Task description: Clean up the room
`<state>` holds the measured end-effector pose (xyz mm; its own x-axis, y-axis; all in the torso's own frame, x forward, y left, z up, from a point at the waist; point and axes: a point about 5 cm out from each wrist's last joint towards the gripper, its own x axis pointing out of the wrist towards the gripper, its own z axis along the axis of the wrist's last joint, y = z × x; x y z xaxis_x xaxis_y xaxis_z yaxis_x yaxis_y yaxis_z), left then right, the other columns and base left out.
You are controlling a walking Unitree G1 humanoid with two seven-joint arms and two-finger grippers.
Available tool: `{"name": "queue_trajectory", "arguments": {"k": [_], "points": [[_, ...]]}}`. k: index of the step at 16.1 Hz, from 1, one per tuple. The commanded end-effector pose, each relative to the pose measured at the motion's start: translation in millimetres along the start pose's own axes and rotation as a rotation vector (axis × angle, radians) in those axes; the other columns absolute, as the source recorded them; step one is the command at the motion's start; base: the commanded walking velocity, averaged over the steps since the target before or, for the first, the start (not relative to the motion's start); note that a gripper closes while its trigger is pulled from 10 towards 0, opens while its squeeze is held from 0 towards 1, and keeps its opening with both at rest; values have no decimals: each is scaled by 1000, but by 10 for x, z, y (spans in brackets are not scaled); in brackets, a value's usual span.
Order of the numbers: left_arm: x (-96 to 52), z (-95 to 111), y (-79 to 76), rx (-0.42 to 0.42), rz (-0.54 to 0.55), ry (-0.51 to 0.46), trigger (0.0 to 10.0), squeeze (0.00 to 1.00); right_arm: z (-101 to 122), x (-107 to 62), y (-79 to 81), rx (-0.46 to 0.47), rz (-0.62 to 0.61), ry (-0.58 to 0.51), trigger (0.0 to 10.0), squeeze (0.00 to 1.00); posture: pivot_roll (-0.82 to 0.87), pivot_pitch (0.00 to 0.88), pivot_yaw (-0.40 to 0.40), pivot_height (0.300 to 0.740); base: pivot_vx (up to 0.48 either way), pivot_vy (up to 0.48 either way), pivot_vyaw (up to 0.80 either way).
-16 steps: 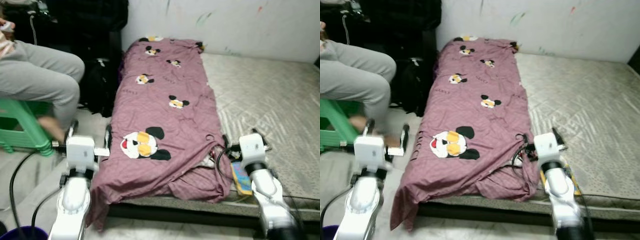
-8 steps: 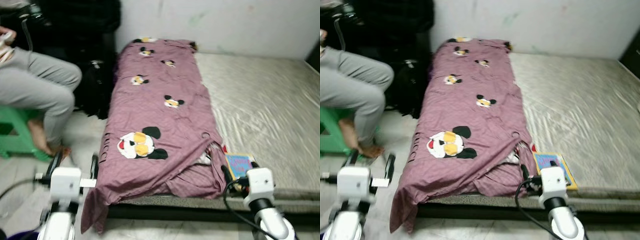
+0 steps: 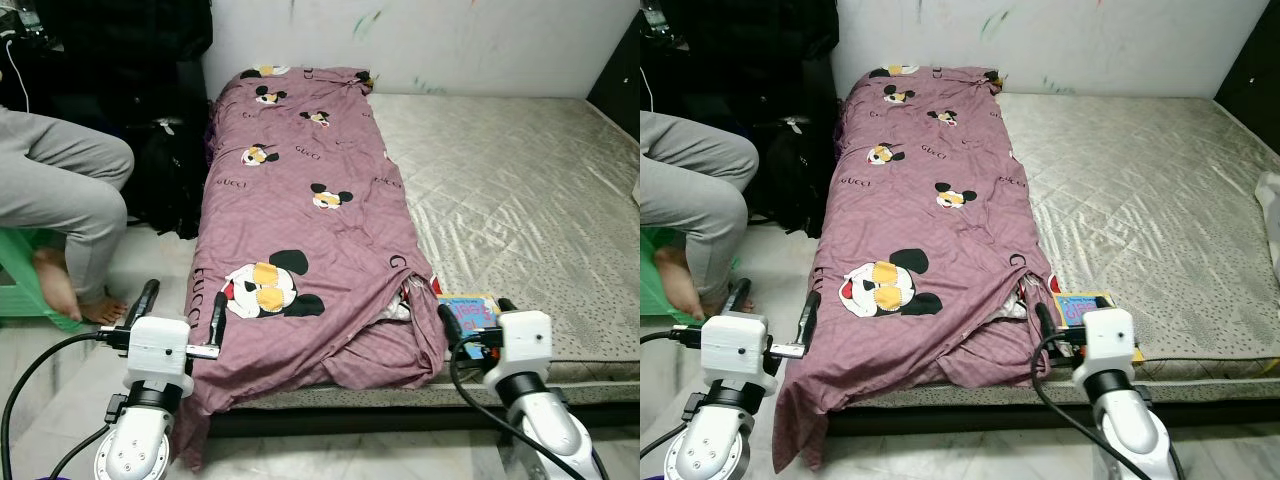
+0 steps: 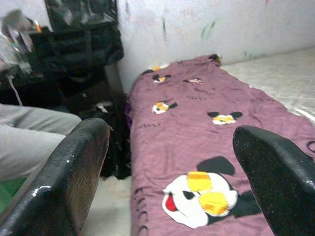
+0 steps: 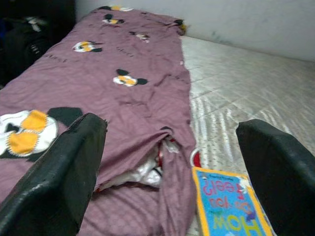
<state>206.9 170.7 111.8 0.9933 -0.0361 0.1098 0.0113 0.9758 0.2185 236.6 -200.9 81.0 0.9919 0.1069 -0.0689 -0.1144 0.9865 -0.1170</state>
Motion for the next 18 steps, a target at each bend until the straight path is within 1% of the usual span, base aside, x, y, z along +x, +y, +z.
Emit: {"name": "queue_trajectory", "arguments": {"k": [1,2,3,5,6,7,8,9,10,11,12,13,15,17,18], "points": [[11,28,-35,-9,-14,-2,10000,0,44,13,48,-7,27,-8,10000,0,-78,79,-65,740,0,0,0],[18,45,-51,-18,-19,-1,10000,0,59,27,60,-5,36,-2,10000,0,-81,86,-77,740,0,0,581],[19,51,-57,-22,-19,1,10000,0,74,41,58,10,39,5,10000,0,-82,88,-80,740,0,0,0],[7,53,-85,-30,-17,8,10000,0,106,56,30,10,35,1,10000,0,-82,95,-86,740,0,0,0],[-2,45,-102,-51,-10,21,10000,0,128,64,7,21,20,-5,10000,0,-82,96,-86,740,0,0,0],[0,27,-110,-95,3,47,10000,0,180,75,-18,55,-7,-35,10000,0,-82,99,-85,740,0,0,0],[22,7,-107,-171,23,82,10000,0,259,104,-39,135,-53,-67,10000,0,-82,102,-82,740,0,0,0],[61,16,-102,-227,27,91,10000,0,312,152,-25,273,-88,-70,10000,0,-83,100,-78,740,0,0,0],[96,39,-101,-237,22,81,10000,0,354,189,13,333,-76,-77,10000,0,-85,97,-76,740,0,0,0],[131,67,-111,-258,13,67,10000,0,392,209,89,335,-23,-89,10000,0,-86,95,-75,740,0,0,0],[183,129,-101,-166,21,23,10000,0,387,215,120,300,-7,-86,10000,0,-84,90,-76,740,0,0,0],[224,169,-95,-123,40,-4,10000,0,383,223,131,296,-2,-86,10000,0,-83,88,-77,740,0,0,0],[272,228,-118,-151,39,-18,10000,0,433,264,135,325,-4,-100,10000,0,-87,84,-75,740,0,0,0],[286,255,-137,-159,28,-24,10000,0,473,287,131,351,-8,-95,10000,0,-87,84,-73,740,0,0,0],[293,254,-143,-156,29,-26,10000,0,466,296,139,338,-5,-92,10000,0,-87,85,-72,740,0,0,0]]}}
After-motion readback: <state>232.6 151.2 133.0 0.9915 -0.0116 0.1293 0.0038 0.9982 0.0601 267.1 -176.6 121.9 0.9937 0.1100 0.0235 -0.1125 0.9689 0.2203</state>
